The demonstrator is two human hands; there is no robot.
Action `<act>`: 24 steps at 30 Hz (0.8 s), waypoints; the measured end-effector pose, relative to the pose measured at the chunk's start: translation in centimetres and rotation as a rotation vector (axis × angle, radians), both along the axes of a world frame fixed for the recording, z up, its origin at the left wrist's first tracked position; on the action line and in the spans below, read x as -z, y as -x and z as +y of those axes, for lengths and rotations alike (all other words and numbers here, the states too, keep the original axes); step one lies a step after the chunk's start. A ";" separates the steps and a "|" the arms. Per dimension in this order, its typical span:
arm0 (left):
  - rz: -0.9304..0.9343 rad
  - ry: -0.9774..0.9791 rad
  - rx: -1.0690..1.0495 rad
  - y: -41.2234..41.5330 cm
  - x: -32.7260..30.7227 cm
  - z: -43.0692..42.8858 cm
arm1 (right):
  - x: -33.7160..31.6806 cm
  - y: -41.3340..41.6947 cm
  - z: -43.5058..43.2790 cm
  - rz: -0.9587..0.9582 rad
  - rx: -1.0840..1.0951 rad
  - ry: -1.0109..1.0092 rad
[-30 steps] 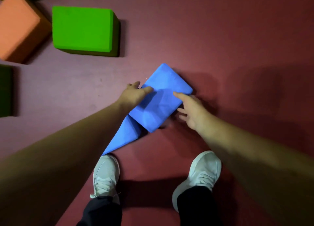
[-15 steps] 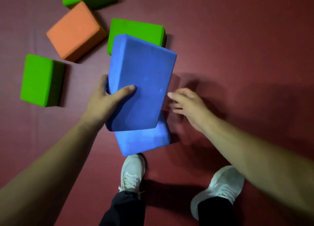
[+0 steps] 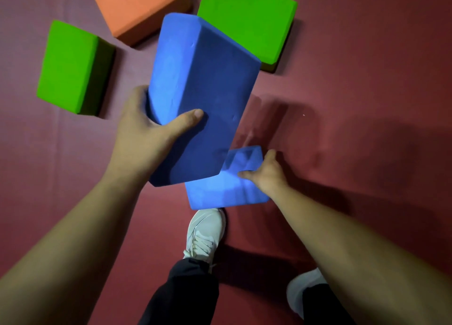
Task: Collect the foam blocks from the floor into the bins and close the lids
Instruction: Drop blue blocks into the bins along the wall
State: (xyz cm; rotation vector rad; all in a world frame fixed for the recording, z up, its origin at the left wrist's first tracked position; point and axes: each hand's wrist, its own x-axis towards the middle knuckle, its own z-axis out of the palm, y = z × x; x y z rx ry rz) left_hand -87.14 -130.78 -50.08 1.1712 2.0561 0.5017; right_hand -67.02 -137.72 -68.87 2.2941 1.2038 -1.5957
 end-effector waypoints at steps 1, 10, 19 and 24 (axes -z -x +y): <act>0.009 0.002 -0.007 0.2 -0.5 0.0 | -0.7 -0.2 0.0 0.042 0.026 -0.003; -0.020 -0.092 -0.126 -2.8 -12.4 2.9 | -20.5 -7.1 5.6 -0.016 0.095 -0.335; 0.018 -0.107 -0.119 -10.1 -37.4 7.2 | -53.0 -19.0 11.0 -0.139 0.239 -0.546; 0.026 -0.204 -0.077 -16.2 -54.8 8.3 | -72.7 -24.4 10.8 -0.179 0.215 -0.807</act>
